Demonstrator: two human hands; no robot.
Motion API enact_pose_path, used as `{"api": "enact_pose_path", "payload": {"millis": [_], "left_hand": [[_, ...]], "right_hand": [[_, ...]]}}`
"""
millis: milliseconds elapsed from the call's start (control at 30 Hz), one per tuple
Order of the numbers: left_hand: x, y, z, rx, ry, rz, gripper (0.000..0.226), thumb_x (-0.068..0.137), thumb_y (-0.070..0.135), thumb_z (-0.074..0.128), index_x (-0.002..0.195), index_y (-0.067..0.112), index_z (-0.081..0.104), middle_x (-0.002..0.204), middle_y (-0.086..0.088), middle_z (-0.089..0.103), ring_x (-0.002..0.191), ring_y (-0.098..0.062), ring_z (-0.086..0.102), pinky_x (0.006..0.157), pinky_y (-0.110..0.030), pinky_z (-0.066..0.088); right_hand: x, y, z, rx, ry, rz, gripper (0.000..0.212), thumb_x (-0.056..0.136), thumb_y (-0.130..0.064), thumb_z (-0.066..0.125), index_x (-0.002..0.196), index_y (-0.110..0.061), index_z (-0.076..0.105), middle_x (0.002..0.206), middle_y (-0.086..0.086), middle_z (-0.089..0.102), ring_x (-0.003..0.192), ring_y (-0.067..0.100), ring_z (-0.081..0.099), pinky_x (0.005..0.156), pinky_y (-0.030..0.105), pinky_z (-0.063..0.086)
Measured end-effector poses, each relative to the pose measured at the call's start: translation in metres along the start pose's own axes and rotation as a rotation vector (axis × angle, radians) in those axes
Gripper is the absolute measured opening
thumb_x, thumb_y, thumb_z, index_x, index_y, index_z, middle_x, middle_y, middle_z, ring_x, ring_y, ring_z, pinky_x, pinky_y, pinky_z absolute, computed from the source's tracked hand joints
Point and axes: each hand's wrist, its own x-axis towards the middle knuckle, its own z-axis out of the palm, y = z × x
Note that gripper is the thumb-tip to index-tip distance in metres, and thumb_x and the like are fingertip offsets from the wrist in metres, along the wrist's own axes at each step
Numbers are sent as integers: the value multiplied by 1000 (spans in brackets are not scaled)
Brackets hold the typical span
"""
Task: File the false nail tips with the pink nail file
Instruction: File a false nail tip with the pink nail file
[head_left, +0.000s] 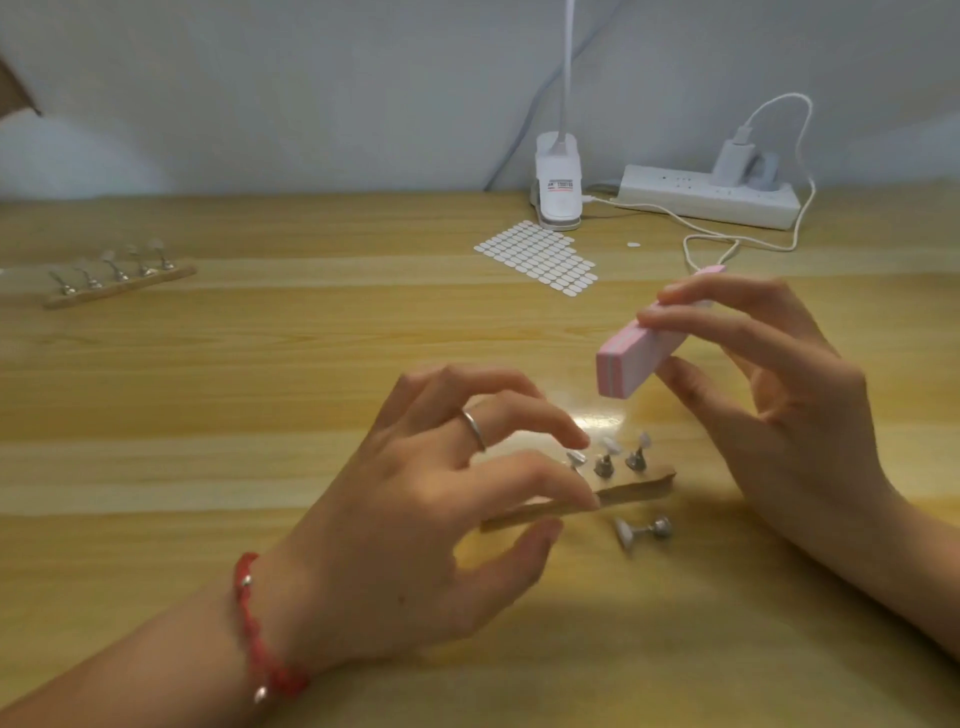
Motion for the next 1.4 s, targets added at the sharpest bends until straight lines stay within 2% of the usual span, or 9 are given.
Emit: {"api": "enact_pose_path", "payload": {"millis": [133,267,467,533,633,800,1000,1167,1400], "left_hand": [[0,19,9,151,-23,139,22,89,25,59,104,35,72,113,18,66,104,-13,53,86,-28,34],[-3,35,24,225,-147,126,22,88,29,56,103,38,70,117,14,67,101,-14,52,84,-27,36],[1,30,21,241,-159,119,12,92,29,59,84,28,67,79,14,65,87,-15,59,73,-29,42],[-1,29,23,252,-175,133,10,91,29,61,98,28,68,84,12,65,88,-18,59,75,-29,40],[-7,27,29,313,-194,140,39,87,22,65,125,21,60,97,4,65,94,-22,56,83,-30,37],[-6,28,23,221,-133,122,23,90,19,59,110,26,68,97,5,62,97,-20,48,85,-28,36],[3,25,6,-302,119,-220,13,82,30,66,93,35,62,90,21,63,89,-4,57,82,-21,42],[6,8,2,-875,273,-677,20,71,24,72,86,20,60,70,7,68,70,-5,64,69,-15,49],[9,-8,7,-926,189,-834,33,88,39,40,57,28,46,57,9,41,59,-12,37,56,-19,34]], "right_hand": [[-2,0,0,19,5,28,39,84,2,64,116,-20,60,116,12,55,117,25,54,97,53,47],[-1,0,0,23,11,29,38,84,0,64,116,-19,60,116,13,56,117,24,54,97,53,47],[-2,1,1,21,4,31,38,84,0,65,117,-18,61,116,12,56,117,23,54,97,52,47],[-1,2,1,26,3,31,38,84,0,65,117,-18,61,116,13,56,117,24,54,96,52,47],[-1,2,1,31,3,25,38,84,0,64,117,-18,61,116,13,56,116,26,54,96,52,47],[-2,2,0,29,4,32,37,84,1,65,117,-16,61,116,12,56,117,27,54,96,51,47],[-2,1,-1,38,3,32,38,83,0,64,116,-18,61,116,12,56,117,24,54,97,52,47],[-3,1,-1,55,-13,34,39,85,3,66,117,-19,60,117,14,56,118,28,53,97,56,46],[-3,0,0,68,-20,15,40,82,1,63,114,-22,60,116,13,56,118,31,52,98,56,46]]}}
